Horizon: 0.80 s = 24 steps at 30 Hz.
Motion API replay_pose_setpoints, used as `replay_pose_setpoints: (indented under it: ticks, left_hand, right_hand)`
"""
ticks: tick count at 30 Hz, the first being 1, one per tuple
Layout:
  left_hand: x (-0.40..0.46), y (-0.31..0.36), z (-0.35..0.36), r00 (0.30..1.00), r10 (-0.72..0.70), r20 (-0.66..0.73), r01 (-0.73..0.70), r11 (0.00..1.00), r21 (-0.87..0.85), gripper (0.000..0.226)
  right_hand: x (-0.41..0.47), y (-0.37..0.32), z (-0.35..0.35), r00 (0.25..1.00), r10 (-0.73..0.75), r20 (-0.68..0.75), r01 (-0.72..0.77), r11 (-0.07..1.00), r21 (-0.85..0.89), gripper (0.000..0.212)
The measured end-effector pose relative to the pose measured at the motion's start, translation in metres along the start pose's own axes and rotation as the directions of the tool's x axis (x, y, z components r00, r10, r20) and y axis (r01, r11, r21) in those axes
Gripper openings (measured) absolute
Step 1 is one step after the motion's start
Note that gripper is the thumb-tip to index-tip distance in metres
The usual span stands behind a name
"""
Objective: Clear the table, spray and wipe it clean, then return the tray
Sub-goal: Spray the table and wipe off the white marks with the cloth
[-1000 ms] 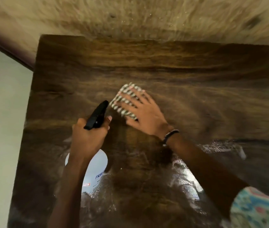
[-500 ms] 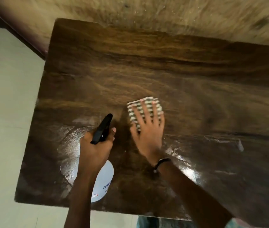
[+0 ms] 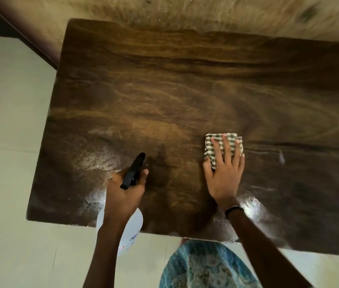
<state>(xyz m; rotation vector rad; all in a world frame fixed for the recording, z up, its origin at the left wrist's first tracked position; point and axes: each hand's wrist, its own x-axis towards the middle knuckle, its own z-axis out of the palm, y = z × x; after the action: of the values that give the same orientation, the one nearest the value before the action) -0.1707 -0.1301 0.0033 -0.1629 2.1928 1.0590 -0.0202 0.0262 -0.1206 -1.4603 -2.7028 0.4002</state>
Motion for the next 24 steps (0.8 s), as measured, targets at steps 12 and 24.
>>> replay_pose_setpoints:
  ticks: [12, 24]
  left_hand:
    - [-0.055, -0.049, 0.009, 0.993, 0.117, 0.018, -0.118, 0.991, 0.057, 0.022]
    - [-0.031, -0.062, -0.055, 0.999, 0.003, -0.046, -0.006, 0.998, -0.066, 0.016]
  right_hand:
    - [-0.072, 0.124, -0.031, 0.999, 0.01, 0.04, -0.011, 1.0, 0.014, 0.06]
    - [-0.174, -0.014, 0.015, 0.969, -0.2, 0.144, 0.203, 0.979, -0.01, 0.056]
